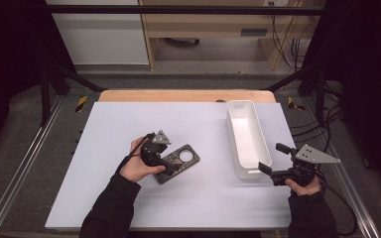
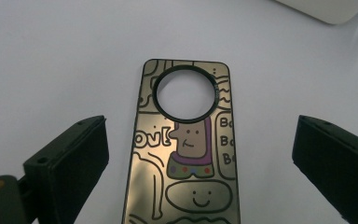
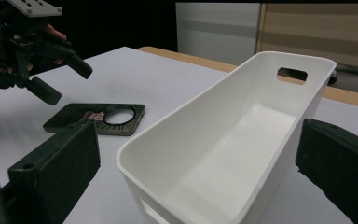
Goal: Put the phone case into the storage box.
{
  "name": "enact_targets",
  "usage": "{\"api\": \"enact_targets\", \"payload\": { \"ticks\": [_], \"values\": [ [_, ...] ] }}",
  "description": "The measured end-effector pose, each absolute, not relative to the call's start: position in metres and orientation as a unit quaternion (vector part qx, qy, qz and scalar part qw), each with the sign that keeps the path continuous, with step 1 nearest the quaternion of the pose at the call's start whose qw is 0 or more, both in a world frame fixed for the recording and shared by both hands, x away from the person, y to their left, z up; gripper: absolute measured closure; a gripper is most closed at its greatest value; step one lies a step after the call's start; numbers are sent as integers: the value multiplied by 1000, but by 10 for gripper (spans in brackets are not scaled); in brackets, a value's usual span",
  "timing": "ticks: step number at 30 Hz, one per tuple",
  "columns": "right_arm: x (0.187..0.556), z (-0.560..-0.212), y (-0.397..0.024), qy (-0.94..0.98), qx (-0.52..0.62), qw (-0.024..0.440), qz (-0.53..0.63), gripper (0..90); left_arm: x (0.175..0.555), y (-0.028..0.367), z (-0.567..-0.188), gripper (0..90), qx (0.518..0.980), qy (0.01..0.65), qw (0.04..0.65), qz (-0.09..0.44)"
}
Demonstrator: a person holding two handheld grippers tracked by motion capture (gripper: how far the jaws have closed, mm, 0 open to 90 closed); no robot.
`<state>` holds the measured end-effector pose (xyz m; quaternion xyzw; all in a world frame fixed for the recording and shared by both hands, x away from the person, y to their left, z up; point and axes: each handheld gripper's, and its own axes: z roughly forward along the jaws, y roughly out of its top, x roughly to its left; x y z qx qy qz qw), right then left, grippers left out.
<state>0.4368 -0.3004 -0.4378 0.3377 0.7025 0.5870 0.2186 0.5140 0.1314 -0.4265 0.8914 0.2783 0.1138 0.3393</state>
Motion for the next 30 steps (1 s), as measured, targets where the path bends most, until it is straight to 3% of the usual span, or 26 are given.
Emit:
{"api": "enact_targets", "payload": {
  "ticks": [30],
  "values": [
    [437, -439, -300, 704, 338, 216, 585, 4, 540, 111, -453, 35, 918, 271, 274, 91]
  ]
}}
